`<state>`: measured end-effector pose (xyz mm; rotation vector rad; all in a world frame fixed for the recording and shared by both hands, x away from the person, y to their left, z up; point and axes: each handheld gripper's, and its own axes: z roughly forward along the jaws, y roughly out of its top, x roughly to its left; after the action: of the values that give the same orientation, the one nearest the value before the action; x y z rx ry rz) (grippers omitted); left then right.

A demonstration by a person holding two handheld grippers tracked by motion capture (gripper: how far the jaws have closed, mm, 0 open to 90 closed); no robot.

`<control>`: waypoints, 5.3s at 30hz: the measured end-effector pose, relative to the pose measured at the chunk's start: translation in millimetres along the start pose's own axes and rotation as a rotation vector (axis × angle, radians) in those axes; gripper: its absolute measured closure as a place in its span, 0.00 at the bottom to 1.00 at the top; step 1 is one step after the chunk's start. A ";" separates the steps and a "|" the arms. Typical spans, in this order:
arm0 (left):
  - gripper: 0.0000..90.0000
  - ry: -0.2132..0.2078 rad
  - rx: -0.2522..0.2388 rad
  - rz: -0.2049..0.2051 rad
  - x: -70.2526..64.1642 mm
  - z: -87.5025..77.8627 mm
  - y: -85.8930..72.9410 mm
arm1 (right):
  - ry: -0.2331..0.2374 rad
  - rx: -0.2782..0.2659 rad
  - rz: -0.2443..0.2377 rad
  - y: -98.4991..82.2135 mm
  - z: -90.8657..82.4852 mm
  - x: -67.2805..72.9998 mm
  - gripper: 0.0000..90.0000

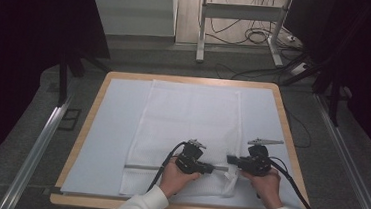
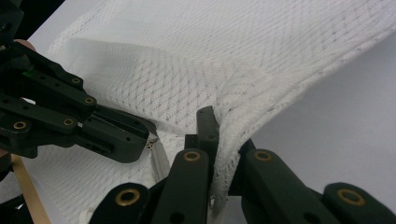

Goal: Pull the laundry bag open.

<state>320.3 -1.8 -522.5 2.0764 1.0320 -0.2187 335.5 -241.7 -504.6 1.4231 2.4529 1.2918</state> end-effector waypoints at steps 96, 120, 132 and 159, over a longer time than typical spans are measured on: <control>0.96 0.025 -0.021 -0.056 37.1 -52.5 -28.7 | 0.005 0.012 -0.011 0.6 2.4 -0.9 0.98; 0.96 0.038 -0.049 -0.092 47.6 -70.9 -36.9 | -0.002 0.013 -0.017 0.5 2.8 -1.6 0.98; 0.96 0.049 -0.057 -0.094 49.7 -77.9 -42.7 | -0.005 0.016 -0.025 0.3 3.1 -1.8 0.98; 0.96 0.084 -0.062 -0.119 58.0 -87.9 -55.4 | -0.006 0.014 -0.033 0.2 3.7 -2.6 0.98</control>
<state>301.7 115.7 -522.1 1.9852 1.1993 -0.1586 338.7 -241.2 -507.9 1.3819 2.4758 1.2648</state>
